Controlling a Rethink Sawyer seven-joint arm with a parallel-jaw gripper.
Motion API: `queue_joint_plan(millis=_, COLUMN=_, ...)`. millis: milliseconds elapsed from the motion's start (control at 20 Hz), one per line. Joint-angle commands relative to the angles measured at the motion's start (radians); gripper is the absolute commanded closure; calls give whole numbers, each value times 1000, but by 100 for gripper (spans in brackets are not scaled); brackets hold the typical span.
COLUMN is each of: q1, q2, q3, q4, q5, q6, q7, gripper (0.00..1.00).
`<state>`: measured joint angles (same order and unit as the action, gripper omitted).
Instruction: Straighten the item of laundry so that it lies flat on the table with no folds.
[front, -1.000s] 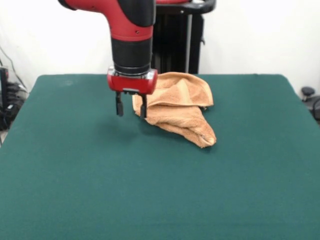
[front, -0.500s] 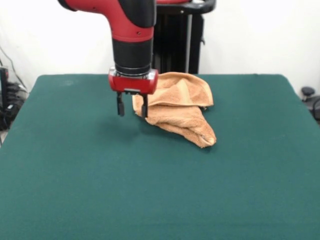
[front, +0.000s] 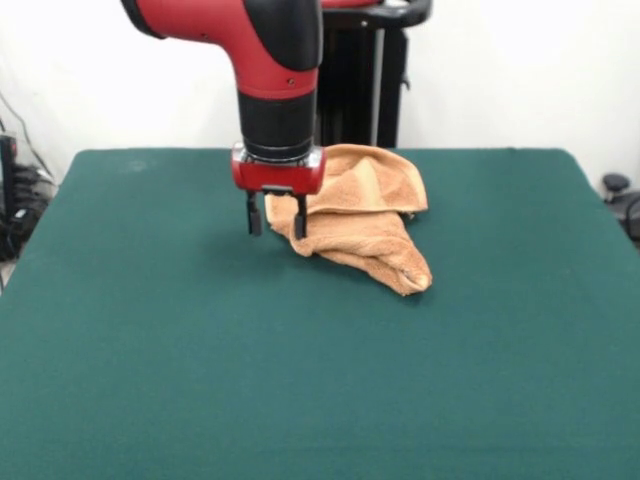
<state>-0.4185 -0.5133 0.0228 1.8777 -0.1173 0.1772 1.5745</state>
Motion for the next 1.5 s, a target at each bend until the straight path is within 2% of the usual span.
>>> queue_joint_plan(millis=50, q1=17, q2=59, q3=100, q4=8, q5=-30, q6=-46, q7=122, gripper=0)
queue_joint_plan(millis=600, q1=57, q2=41, q3=76, q4=57, q5=-17, q6=-99, q7=171, gripper=0)
queue_joint_plan(millis=950, q1=102, q2=48, q3=37, q4=40, q5=-9, q6=-136, q7=185, gripper=0)
queue_joint_plan(millis=1500, q1=129, q2=46, q3=29, q4=32, q5=5, q6=-145, q7=183, gripper=0)
